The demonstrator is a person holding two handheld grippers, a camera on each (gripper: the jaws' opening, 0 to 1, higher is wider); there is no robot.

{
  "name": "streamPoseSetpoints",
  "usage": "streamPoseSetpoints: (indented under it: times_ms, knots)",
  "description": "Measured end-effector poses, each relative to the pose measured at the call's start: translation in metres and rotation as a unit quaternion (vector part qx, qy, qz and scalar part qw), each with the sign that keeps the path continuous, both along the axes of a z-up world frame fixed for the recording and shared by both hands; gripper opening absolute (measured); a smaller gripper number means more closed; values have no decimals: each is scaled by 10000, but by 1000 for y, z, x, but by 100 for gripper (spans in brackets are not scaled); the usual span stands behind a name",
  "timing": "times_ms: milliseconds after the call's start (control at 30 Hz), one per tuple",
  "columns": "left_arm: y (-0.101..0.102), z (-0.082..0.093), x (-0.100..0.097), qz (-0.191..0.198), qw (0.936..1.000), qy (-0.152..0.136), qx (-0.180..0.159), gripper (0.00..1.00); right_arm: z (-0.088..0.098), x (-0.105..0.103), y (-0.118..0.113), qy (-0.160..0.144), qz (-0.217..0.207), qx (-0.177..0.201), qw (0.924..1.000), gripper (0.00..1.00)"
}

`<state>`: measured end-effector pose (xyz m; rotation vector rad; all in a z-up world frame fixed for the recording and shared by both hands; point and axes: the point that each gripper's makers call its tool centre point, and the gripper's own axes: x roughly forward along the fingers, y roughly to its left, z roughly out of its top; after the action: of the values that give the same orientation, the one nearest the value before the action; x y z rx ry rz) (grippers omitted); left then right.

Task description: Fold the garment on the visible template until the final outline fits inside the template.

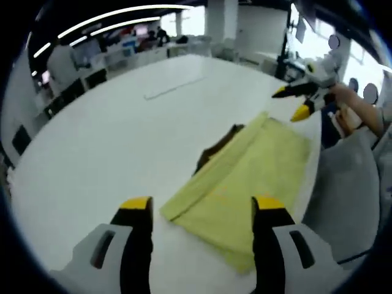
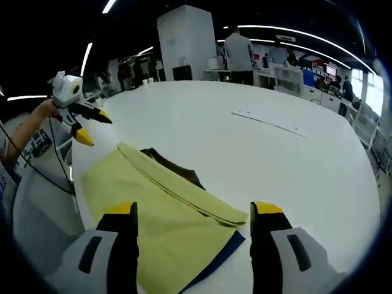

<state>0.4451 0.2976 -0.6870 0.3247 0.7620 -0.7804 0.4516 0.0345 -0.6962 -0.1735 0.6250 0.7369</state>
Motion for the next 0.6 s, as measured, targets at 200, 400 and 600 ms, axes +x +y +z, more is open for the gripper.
streamPoseSetpoints:
  times_ms: [200,400,600]
  knots:
    - [-2,5,-12,-103,9999,-19,100,76,4,-3,2,-37,126,-49,9999,82]
    - [0,15,-21,-144,9998,-88,108,82,10,-12,3,-100,170,-73,9998,86]
    - [2,21,-20,-120,9997,-165,113,89,24,-16,6,-300,186,1,9994,92]
